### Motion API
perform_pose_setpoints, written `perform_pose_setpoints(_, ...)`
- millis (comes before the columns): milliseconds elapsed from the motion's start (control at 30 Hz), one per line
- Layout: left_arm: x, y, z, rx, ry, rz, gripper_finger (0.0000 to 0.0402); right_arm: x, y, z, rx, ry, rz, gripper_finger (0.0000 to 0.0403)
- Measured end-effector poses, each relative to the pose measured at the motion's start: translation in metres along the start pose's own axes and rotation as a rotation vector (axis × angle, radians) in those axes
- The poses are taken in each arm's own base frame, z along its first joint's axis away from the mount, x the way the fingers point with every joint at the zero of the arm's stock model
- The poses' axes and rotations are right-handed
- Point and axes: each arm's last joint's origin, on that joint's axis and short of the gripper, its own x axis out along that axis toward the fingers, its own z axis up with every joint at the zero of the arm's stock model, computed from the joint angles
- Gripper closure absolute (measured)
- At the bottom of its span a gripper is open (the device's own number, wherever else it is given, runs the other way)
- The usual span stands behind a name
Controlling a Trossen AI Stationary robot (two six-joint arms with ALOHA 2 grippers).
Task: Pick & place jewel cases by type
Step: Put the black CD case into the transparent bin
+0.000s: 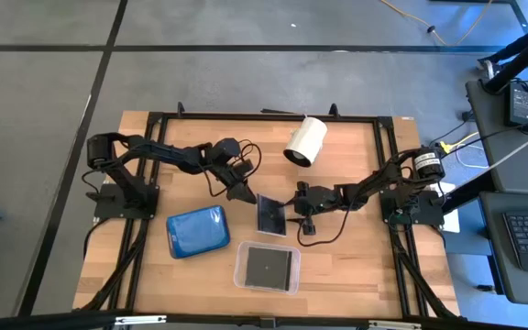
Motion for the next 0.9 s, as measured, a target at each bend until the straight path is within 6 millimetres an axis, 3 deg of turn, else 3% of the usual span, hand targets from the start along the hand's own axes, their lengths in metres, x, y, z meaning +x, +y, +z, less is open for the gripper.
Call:
perform_pose_setpoints(167, 0.005, -0.004, -0.002, 0.068, -0.011, 0.024, 0.0277, 0.0, 0.0, 0.0, 0.0, -0.006, -0.001, 0.0136)
perform_pose_setpoints(300, 0.008, -0.008, 0.0, 0.224, -0.051, 0.024, 0.0277, 0.0, 0.0, 0.001, -0.001, -0.009, -0.001, 0.0136)
perform_pose_setpoints(533, 0.013, -0.013, 0.0, 0.595, -0.084, 0.06, 0.0277, 0.0, 0.0, 0.001, -0.001, -0.014, -0.002, 0.0136)
perform_pose_setpoints(900, 0.019, -0.013, -0.007, 1.324, -0.019, 0.152, 0.0277, 0.001, -0.001, 0.003, -0.001, -0.026, -0.006, 0.0136)
